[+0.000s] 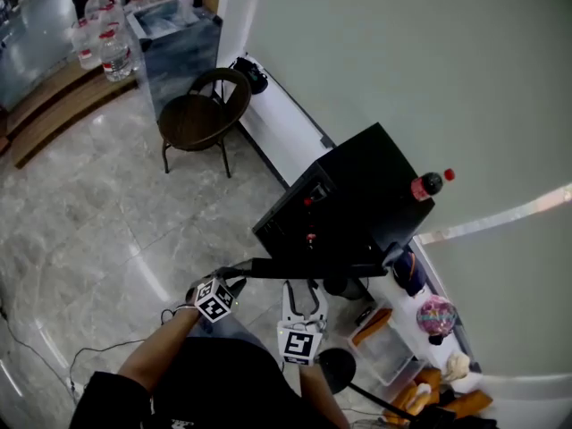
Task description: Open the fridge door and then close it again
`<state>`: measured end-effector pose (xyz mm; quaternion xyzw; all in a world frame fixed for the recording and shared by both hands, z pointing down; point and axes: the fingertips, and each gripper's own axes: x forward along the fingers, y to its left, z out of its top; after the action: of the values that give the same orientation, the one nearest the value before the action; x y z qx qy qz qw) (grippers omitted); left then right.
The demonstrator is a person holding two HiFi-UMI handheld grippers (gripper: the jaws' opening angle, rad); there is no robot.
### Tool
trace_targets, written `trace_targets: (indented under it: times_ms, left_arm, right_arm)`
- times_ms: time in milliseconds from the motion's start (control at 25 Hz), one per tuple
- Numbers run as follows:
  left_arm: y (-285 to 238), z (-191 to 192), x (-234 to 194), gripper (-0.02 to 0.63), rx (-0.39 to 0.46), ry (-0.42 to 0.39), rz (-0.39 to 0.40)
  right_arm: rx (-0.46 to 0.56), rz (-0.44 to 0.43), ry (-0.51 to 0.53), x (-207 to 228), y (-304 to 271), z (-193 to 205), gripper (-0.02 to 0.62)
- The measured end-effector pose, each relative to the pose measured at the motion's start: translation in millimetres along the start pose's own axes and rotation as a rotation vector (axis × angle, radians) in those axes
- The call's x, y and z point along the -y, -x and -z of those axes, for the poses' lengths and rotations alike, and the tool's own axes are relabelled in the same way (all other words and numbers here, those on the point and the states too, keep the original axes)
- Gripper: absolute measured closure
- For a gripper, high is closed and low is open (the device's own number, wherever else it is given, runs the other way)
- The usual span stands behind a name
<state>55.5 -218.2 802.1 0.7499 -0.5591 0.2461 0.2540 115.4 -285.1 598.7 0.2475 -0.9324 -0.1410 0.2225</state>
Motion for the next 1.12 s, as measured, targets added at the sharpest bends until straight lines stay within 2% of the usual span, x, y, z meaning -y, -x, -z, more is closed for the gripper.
trace_targets:
  times_ms: [240,480,680,840,1000,1120]
  left_arm:
    - [11,11,37,0.551,0.016,0.01,-0.019]
    - [16,16,65,0.552,0.044,0.037,-0.052]
    - [14,19,78,0.552,0.065,0.073,-0.082]
    - [11,22,91,0.552,0.05,0.106,-0.126]
    - [11,24,101,0.552,0.038,0.146,-0.179]
    - [12,27,110,0.552,0.033,0.176,-0.217]
  right_arm:
    - [0.025,-0.048,0.037,-6,26,9,0.4]
    - [0.041,-0.092,0.074,-9,47,15,0.426]
    - [0.054,-0.168,0.115,-7,53,19,0.426]
    - [0.054,-0.242,0.181,-5,60,26,0.423]
    - [0.062,-0.269,0.255,-8,67,31,0.41]
    - [0.08,-0.303,0.272,-9,74,33,0.403]
